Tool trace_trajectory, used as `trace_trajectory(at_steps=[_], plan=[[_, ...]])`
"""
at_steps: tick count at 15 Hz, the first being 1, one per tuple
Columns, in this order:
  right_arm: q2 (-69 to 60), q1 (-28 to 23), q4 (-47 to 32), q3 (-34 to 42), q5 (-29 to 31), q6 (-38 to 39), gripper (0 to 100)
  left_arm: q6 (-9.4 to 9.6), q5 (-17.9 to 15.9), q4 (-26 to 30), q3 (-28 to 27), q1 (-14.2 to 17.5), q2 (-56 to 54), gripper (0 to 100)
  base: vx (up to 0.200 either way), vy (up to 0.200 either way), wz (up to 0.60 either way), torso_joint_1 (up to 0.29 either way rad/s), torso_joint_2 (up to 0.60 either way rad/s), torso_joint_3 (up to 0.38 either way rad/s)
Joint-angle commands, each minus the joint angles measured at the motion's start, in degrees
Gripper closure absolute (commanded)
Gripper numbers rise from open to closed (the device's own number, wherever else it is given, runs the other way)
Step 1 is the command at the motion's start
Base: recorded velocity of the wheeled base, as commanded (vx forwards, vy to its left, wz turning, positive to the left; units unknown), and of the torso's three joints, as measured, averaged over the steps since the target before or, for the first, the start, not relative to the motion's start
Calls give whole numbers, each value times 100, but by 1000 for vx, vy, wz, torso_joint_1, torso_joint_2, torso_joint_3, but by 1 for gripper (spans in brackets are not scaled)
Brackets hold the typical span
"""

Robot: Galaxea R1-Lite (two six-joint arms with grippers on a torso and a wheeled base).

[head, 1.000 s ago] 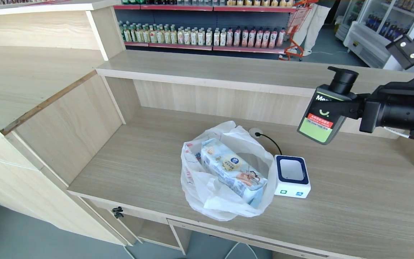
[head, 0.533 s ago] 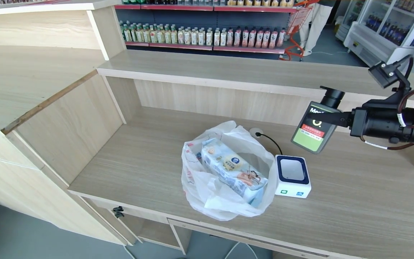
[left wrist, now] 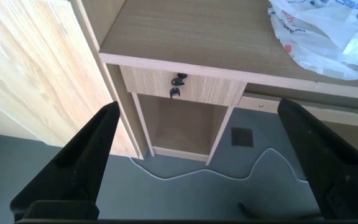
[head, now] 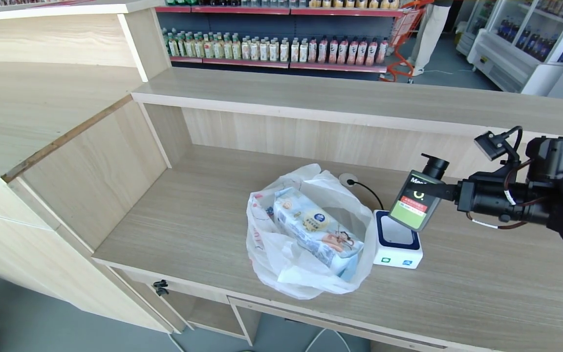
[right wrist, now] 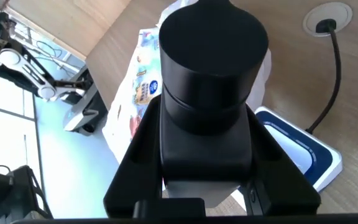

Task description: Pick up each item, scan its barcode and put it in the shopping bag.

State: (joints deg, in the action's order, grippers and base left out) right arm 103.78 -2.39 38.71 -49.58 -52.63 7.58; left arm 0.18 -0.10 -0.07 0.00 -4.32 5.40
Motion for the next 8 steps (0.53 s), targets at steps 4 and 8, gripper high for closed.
trace_trajectory(at_steps=[4, 8], plan=[[398, 2, 172, 18, -11, 173, 100, -1, 1, -1, 0, 1, 5, 0, 0, 0, 0, 0, 0, 0], [688, 81, 823, 98, -11, 173, 100, -1, 1, -1, 0, 1, 5, 0, 0, 0, 0, 0, 0, 0]])
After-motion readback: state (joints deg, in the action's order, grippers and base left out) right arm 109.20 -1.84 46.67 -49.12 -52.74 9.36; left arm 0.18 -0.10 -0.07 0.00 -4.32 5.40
